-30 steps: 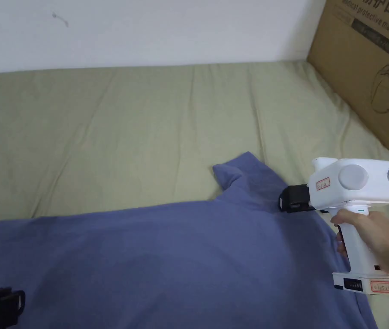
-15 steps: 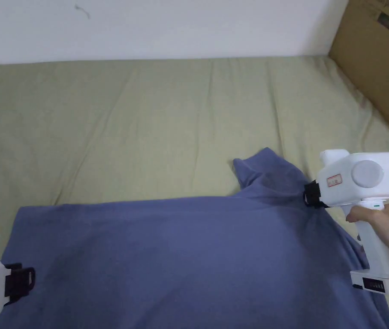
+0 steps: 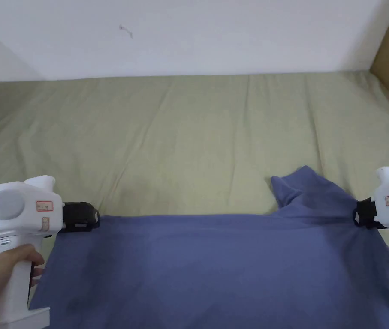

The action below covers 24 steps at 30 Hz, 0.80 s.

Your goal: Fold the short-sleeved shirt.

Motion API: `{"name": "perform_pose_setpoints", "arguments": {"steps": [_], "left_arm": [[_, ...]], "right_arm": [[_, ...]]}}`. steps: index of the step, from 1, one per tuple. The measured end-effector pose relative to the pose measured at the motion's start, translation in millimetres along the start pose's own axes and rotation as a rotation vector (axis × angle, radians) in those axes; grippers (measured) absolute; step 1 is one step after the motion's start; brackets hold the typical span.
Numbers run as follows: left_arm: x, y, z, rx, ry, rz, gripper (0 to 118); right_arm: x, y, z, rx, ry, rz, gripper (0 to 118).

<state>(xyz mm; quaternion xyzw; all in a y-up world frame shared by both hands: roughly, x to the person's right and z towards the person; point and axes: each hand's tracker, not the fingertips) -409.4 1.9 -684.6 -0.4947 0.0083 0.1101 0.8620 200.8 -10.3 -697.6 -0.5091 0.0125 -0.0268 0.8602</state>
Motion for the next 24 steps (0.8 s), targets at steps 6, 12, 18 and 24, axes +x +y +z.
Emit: {"name": "perform_pose_setpoints", "arguments": {"steps": [6, 12, 18, 24], "left_arm": [[1.3, -1.4, -30.3, -0.055, 0.028, -0.016, 88], [2.0, 0.1, -12.2, -0.029, 0.0, -0.019, 2], [19.0, -9.7, 25.2, -0.008, 0.03, -0.125, 2], [19.9, -23.8, 93.5, 0.061, 0.008, -0.139, 2]], "right_arm": [[0.8, 0.0, -3.8, -0.007, 0.0, -0.002, 2], [2.4, 2.6, 3.6, 0.005, 0.024, -0.022, 2], [1.9, -0.9, 34.1, 0.039, 0.029, 0.004, 2], [5.1, -20.7, 88.5, 0.089, 0.051, -0.006, 2]]}}
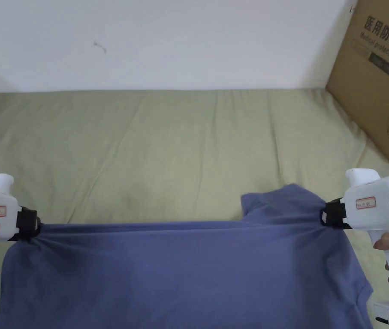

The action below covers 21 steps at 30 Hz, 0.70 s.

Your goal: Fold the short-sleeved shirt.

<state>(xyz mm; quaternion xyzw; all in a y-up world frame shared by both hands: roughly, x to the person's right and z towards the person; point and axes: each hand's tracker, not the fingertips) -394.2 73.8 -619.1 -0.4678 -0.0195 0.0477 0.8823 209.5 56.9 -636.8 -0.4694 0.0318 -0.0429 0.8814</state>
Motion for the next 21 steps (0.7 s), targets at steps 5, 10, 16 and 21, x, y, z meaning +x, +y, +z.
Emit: {"name": "perform_pose_setpoints", "arguments": {"steps": [5, 10, 16, 21], "left_arm": [[0.0, -34.1, 60.0, 0.04, -0.002, -0.045, 2], [-0.7, -87.2, 106.1, 0.043, -0.009, -0.056, 2], [0.0, -158.6, 124.2, -0.027, 0.0, -0.07, 2], [-9.3, -208.2, 120.4, -0.086, 0.006, -0.056, 2]], "right_arm": [[3.4, -31.9, 62.3, 0.044, 0.025, -0.009, 2], [4.9, -83.7, 120.3, 0.056, 0.039, -0.001, 2], [9.3, -166.0, 154.4, -0.003, 0.034, 0.021, 2], [14.0, -225.5, 151.0, -0.08, 0.032, -0.025, 2]]}}
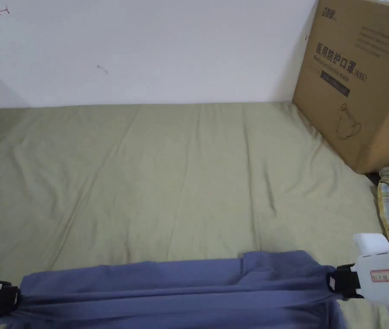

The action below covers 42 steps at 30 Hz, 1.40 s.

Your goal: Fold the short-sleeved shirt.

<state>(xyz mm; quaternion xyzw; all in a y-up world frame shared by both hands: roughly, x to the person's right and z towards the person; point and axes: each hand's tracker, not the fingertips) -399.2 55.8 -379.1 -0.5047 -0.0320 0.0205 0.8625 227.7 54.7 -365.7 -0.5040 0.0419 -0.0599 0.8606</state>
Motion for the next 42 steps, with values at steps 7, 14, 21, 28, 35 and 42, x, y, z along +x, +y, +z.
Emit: {"name": "perform_pose_setpoints", "arguments": {"steps": [7, 14, 21, 28, 35, 42], "left_arm": [[-3.4, -38.8, -27.3, -0.076, -0.001, 0.031, 2], [-11.7, -40.5, -21.3, -0.053, 0.016, 0.092, 112], [-8.2, -29.2, 20.8, 0.055, -0.108, 0.148, 104], [-3.3, -40.6, 37.5, 0.09, -0.251, 0.176, 0], [-68.8, -61.1, 20.4, 0.151, -0.403, 0.462, 20], [-103.3, -73.5, -31.1, 0.059, -0.492, 0.608, 112]], "right_arm": [[-6.1, -37.6, -24.7, -0.082, -0.055, -0.002, 2], [-1.8, -35.9, -26.4, -0.055, -0.073, -0.022, 68], [-30.5, -16.5, 1.1, 0.093, -0.075, -0.028, 63], [-108.6, -3.0, -7.7, 0.129, -0.026, 0.063, 0], [-177.7, -6.0, -38.1, 0.107, 0.069, 0.04, 0], [-223.6, -13.1, -63.3, 0.04, 0.112, 0.103, 0]]}}
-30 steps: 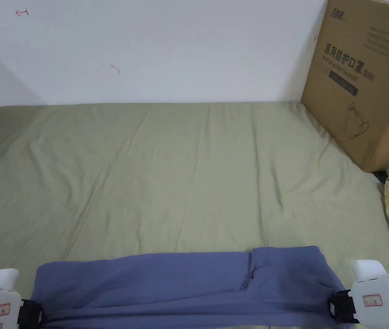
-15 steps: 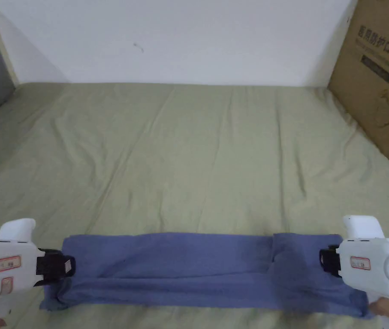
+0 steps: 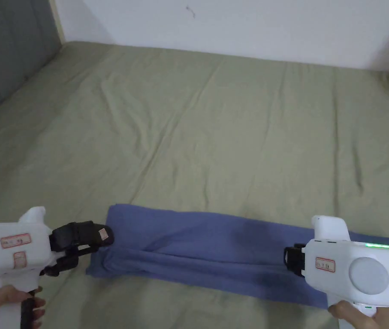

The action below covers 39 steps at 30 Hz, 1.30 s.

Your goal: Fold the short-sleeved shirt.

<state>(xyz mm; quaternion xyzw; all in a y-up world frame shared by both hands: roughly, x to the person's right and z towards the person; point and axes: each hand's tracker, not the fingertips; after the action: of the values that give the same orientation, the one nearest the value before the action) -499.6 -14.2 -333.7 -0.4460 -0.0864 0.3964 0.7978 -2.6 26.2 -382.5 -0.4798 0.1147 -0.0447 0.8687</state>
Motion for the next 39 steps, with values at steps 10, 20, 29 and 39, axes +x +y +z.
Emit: {"name": "perform_pose_setpoints", "arguments": {"steps": [10, 20, 29, 39], "left_arm": [[-32.4, 10.0, -57.2, -0.058, -0.318, 0.252, 113], [-29.9, 28.7, -76.8, -0.153, -0.169, 0.12, 8], [-27.1, 33.0, -46.1, -0.143, -0.093, 0.012, 8], [9.8, 36.7, -28.6, -0.121, 0.018, -0.075, 8]], "right_arm": [[-11.6, 7.5, -9.4, -0.039, 0.005, 0.011, 0], [0.3, 5.1, -14.5, -0.058, -0.002, -0.014, 0], [9.2, 4.8, -8.6, -0.051, -0.013, -0.045, 0], [21.4, -4.8, -2.0, -0.046, -0.007, -0.073, 0]]}}
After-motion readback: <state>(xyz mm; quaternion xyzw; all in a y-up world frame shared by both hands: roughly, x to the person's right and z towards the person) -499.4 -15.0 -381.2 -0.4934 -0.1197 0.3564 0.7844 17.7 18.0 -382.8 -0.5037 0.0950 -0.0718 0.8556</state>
